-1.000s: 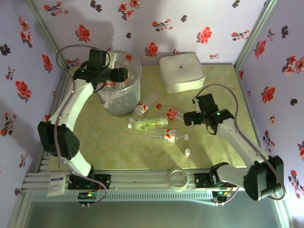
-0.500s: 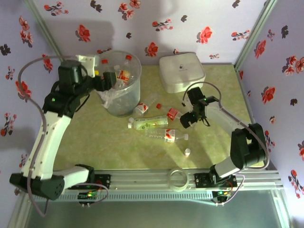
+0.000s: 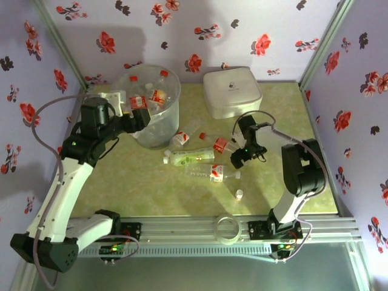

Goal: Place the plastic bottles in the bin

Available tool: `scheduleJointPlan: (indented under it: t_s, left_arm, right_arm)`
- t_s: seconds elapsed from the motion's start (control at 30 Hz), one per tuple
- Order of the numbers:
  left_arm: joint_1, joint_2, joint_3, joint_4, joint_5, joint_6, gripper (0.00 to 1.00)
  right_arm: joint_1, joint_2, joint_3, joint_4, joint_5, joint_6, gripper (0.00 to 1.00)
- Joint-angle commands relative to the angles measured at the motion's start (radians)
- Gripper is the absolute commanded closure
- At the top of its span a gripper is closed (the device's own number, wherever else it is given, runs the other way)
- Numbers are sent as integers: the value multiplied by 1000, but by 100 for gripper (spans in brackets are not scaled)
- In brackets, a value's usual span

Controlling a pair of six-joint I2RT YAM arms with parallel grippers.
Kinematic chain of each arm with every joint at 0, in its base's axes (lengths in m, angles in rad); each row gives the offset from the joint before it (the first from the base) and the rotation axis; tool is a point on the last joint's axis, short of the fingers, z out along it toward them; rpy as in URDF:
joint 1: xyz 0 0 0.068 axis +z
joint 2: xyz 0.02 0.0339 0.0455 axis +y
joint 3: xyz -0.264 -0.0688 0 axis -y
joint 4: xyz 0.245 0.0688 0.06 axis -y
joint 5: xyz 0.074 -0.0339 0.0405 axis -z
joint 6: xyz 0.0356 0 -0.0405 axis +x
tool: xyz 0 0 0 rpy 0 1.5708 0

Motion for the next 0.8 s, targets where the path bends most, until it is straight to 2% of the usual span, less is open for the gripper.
scheduleJointPlan:
  t_s: [0.0, 0.1, 0.17, 0.5, 0.77]
  left_arm:
    - [-9, -36, -25, 34, -1, -46, 19]
    - [-8, -43, -45, 30, -14, -50, 19]
    - [-8, -40, -46, 29, -18, -46, 20]
    - [-9, -29, -66, 66, -27, -52, 19]
    - [-9, -27, -57, 60, -40, -34, 19]
  right_arm:
    - [-7, 25, 32, 25, -27, 0, 7]
    - [-8, 59, 38, 31, -32, 11, 8]
    - [-9, 70, 30, 47, -23, 21, 12]
    - [-10, 46, 26, 72, -64, 42, 21]
    - [-12, -4, 10, 60, -25, 52, 36]
